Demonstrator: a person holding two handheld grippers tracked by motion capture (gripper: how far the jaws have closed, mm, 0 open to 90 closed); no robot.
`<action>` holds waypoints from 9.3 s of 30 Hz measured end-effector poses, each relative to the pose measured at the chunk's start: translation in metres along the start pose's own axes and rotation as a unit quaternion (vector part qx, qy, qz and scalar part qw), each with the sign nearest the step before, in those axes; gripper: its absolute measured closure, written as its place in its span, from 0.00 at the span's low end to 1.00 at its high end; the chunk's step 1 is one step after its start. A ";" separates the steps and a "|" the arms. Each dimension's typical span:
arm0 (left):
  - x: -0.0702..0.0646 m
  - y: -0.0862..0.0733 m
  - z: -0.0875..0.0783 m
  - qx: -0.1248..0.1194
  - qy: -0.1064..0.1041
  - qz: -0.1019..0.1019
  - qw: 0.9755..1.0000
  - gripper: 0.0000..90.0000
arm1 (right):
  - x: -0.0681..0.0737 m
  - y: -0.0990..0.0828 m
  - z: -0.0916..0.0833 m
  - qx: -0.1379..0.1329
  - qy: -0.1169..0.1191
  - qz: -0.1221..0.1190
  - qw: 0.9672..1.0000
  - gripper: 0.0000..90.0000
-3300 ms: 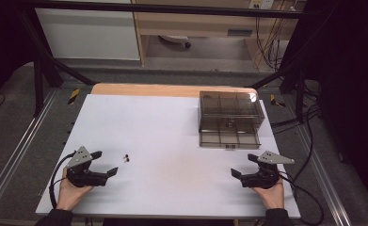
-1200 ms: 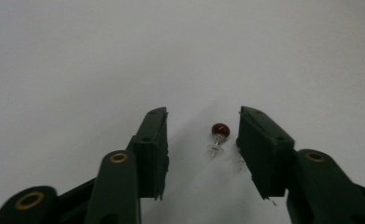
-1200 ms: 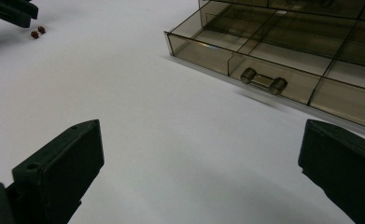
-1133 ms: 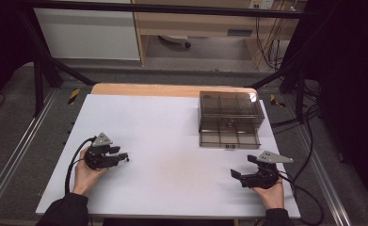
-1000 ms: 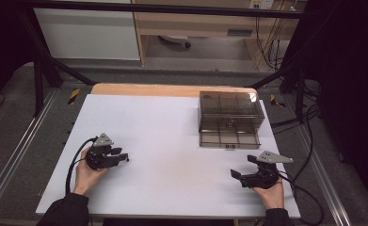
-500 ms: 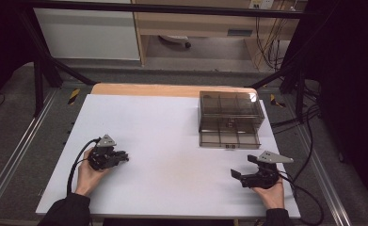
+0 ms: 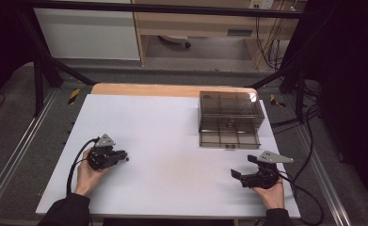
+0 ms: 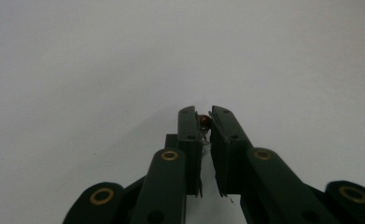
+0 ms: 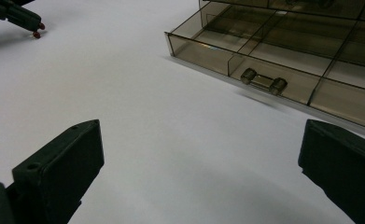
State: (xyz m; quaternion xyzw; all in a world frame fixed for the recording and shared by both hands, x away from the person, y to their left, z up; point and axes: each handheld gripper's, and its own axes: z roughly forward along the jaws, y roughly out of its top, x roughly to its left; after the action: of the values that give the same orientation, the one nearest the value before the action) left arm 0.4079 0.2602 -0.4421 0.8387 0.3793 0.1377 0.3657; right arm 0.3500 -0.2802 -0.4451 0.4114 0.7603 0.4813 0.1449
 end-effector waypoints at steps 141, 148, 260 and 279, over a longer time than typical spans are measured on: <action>-0.167 0.178 0.161 -0.008 -0.031 0.043 0.999 0.91 | 0.001 -0.001 0.001 0.014 0.000 -0.008 1.000 0.01; -0.165 0.178 0.170 -0.008 -0.030 0.040 0.999 0.91 | 0.001 -0.001 0.001 0.012 0.000 -0.007 1.000 0.01; -0.019 -0.002 0.004 0.025 0.030 -0.021 0.999 0.82 | 0.000 -0.004 0.002 0.021 -0.004 0.002 1.000 0.01; -0.020 -0.002 0.004 0.026 0.037 -0.015 0.999 0.88 | 0.000 -0.004 0.002 0.023 -0.004 0.000 1.000 0.01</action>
State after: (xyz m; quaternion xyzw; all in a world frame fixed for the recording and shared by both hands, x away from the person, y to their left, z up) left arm 0.3955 0.2443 -0.4459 0.8365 0.4086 0.1535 0.3314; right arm 0.3495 -0.2796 -0.4497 0.4167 0.7703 0.4624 0.1383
